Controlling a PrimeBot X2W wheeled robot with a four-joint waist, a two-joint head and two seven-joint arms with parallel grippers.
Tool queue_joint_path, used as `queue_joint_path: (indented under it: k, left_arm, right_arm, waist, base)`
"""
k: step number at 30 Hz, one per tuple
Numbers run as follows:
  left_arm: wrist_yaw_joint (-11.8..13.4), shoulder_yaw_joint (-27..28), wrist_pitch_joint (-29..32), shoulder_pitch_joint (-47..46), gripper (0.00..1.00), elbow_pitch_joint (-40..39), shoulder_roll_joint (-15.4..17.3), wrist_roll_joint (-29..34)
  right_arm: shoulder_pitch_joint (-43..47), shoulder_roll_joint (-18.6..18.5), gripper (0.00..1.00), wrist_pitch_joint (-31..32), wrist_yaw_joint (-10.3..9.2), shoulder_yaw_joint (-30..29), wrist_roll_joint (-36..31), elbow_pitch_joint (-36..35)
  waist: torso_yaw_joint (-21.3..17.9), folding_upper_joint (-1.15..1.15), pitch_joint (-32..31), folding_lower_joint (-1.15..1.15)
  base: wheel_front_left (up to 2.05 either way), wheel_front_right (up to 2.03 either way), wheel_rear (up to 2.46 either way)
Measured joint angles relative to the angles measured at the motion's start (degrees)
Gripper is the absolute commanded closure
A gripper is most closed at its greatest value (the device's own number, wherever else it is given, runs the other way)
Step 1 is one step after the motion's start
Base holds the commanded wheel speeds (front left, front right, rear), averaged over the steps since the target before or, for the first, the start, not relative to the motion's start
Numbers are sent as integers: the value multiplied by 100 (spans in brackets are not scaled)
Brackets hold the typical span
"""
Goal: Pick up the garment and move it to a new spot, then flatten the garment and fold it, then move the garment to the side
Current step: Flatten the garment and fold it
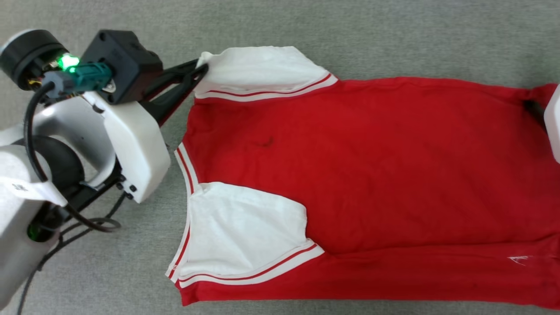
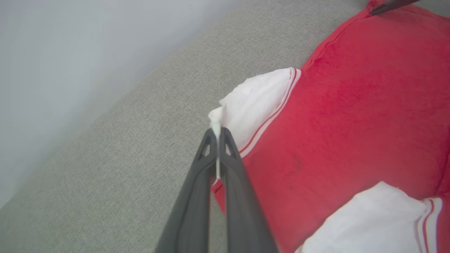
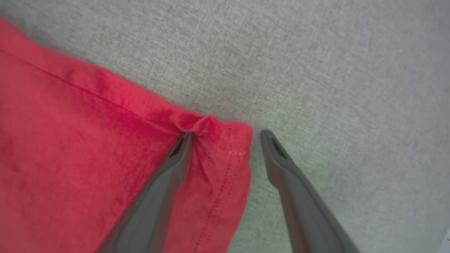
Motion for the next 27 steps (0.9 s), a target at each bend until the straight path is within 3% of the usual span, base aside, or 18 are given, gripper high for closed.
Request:
queue_joint_path:
  k: [5, 6, 7, 8, 17, 27]
  left_arm:
    - [53, -56, -126, 88, 100, -10, -134, 4]
    - [53, -66, -142, 115, 100, 3, -134, 5]
    - [54, -75, -166, 125, 100, 25, -133, 7]
    - [54, -78, -185, 126, 100, 43, -133, 9]
    - [111, -96, -398, 295, 100, 413, -133, 98]
    - [427, -68, -656, 1102, 100, 580, 64, -102]
  right_arm:
    - [-59, -213, 0, 287, -11, 226, 97, 140]
    - [-76, -235, 15, 349, -12, 244, 148, 146]
    - [-93, -245, 62, 394, -15, 252, 216, 158]
    - [-98, -245, 100, 409, -16, 257, 266, 177]
    - [-36, 38, 100, -174, 2, 283, 215, 583]
    - [400, 409, 100, -1228, 2, -93, 114, 714]
  waist:
    - [170, 0, 114, -1]
    - [190, 0, 126, -2]
    - [202, 0, 133, -2]
    - [208, 0, 132, -2]
    - [137, 0, -147, -1]
    - [-83, 0, -917, 0]
  base:
    - [0, 0, 0]
    - [0, 0, 0]
    - [0, 0, 0]
    - [0, 0, 0]
    - [0, 0, 0]
    - [0, 0, 0]
